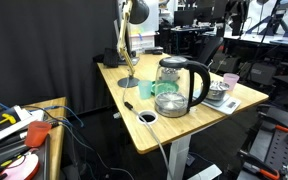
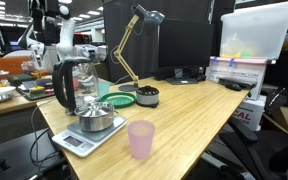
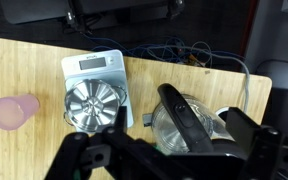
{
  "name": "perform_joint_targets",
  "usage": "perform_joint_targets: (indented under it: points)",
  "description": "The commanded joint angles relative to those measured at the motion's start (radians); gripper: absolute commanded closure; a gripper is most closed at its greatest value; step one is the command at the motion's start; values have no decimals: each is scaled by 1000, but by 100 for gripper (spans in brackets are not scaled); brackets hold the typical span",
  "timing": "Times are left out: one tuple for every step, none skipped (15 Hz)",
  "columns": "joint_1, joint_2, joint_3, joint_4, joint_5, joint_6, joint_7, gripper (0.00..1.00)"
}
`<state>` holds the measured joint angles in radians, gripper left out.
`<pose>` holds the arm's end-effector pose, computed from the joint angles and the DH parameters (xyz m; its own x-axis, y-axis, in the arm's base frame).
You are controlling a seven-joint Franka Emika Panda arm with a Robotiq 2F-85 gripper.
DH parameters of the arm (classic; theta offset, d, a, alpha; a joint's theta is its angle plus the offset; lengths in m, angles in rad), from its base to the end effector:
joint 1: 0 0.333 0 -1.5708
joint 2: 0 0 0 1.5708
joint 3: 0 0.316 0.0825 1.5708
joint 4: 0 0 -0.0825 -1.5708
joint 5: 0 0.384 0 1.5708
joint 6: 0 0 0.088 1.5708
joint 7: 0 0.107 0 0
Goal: Press down on the black button on the handle of the kettle and open the lid
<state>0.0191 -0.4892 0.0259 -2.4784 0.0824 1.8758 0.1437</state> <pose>0.3835 0.0238 0.4539 0.9843 -0.1275 -0.1218 -0.1339 -0.9899 -0.0461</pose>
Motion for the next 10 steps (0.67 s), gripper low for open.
perform_joint_targets:
  points:
    - [-7, 8, 5, 0, -7, 3, -3, 0]
    - [-8, 15, 5, 0, -13, 7, -3, 0]
    - [-8, 19, 5, 0, -14, 9, -3, 0]
    - [-8, 20, 5, 0, -15, 10, -3, 0]
    - [-8, 20, 5, 0, -15, 10, -3, 0]
    - [-8, 20, 5, 0, -15, 10, -3, 0]
    - [-8, 20, 5, 0, -15, 10, -3, 0]
    - [-8, 20, 5, 0, -15, 10, -3, 0]
    - [-8, 20, 5, 0, -15, 10, -3, 0]
    - [-8, 20, 5, 0, -15, 10, -3, 0]
